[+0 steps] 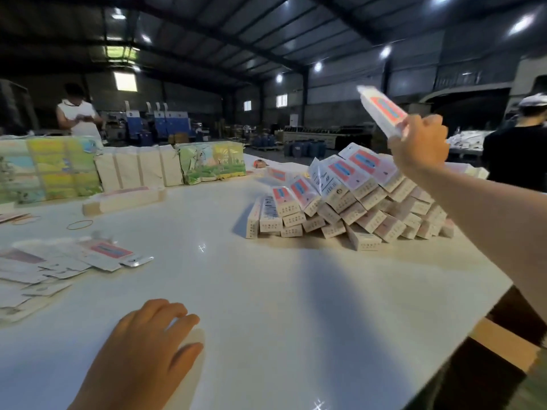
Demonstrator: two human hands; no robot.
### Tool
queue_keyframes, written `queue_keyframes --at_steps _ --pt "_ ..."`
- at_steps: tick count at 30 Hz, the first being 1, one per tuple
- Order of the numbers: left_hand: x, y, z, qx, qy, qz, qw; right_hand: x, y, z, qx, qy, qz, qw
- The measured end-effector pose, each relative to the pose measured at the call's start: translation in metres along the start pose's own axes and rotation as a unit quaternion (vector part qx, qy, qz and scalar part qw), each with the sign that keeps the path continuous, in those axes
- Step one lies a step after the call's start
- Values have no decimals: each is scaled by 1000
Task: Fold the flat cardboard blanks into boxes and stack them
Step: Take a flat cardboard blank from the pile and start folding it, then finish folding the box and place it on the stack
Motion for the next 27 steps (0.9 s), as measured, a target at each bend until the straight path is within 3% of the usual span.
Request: queue_keyframes --at_steps 3,6,8,11,14,16,19,22,27 --pt "-2 2 1 -4 13 -9 1000 26 13 -2 -82 46 -122 988" --pt "-1 0 1 -32 9 5 999 27 14 -14 -94 66 -132 985" --pt "3 -5 1 -70 -8 -8 998 16 5 -18 -46 34 -91 994" --pt "8 -13 -1 -113 -62 -53 990 -32 -13 -35 -19 -79 70 994" --pt "13 -20 -2 -133 -106 -72 983 -95 -25 -95 -80 -213 219 949" --pt "10 -18 -3 -161 -137 -77 974 -121 -27 -163 -168 -298 274 899" --pt "7 -14 -6 -170 -154 -74 970 -133 -12 -272 -320 -391 230 831" --pt "8 -18 -6 -171 -162 -88 968 -123 11 -330 -395 -380 160 821" --pt "4 -17 -5 -196 -183 -99 958 -115 28 -339 -389 -404 166 811"
Point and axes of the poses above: each hand's wrist, its own z-axis towards the middle knuckle, its own y-axis out of the palm, x = y × z, the point moved 2 cm from there along z, towards the middle knuckle, and after that the axes turned 9 degrees about y, right-handed, at the moved point
